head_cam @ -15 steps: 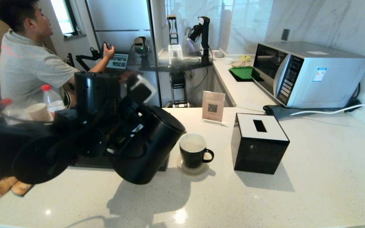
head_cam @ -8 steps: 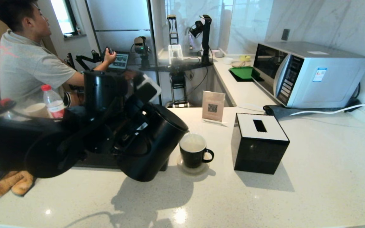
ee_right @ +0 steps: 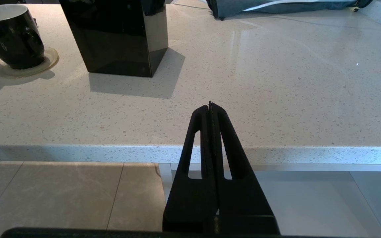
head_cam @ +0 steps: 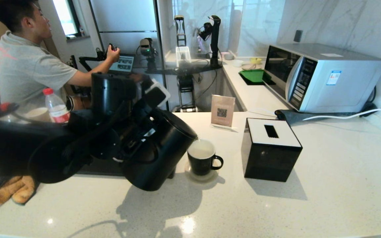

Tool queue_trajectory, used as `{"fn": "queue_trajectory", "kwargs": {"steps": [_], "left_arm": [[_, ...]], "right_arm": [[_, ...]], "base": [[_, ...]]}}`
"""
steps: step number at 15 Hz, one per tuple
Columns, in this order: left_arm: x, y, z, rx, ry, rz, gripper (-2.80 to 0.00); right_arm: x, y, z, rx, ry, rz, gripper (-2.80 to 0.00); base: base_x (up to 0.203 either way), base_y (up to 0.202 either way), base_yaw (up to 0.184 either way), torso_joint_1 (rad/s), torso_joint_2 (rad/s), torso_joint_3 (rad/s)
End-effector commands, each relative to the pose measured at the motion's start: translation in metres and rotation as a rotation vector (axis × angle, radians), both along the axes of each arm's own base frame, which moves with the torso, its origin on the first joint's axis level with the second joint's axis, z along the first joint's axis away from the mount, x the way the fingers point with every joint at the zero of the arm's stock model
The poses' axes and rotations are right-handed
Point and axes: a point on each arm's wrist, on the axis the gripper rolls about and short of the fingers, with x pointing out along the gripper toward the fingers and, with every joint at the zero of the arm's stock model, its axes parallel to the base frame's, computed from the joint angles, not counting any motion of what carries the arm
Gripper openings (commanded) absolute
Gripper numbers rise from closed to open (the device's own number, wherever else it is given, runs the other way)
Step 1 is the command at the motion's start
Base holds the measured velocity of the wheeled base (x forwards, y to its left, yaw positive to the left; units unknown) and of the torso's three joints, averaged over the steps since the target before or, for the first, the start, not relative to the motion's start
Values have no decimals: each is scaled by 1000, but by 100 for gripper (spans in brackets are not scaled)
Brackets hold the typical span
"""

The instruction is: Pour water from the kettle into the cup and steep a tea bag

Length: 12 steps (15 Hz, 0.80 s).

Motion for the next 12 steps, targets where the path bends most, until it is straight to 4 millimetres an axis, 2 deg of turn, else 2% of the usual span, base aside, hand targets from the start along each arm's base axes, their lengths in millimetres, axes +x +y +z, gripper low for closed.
{"fn": "queue_trajectory", "kwargs": {"steps": [1, 12], "left_arm": [[-1, -1, 0, 2, -3, -3, -280], [-4, -2, 0, 22, 25, -11, -280]], "right_arm": [[0, 0, 0, 0, 2, 0, -280], [0, 0, 0, 0, 1, 0, -280]], "base": [[0, 0, 0, 0, 0, 0], [0, 0, 0, 0, 0, 0]]}}
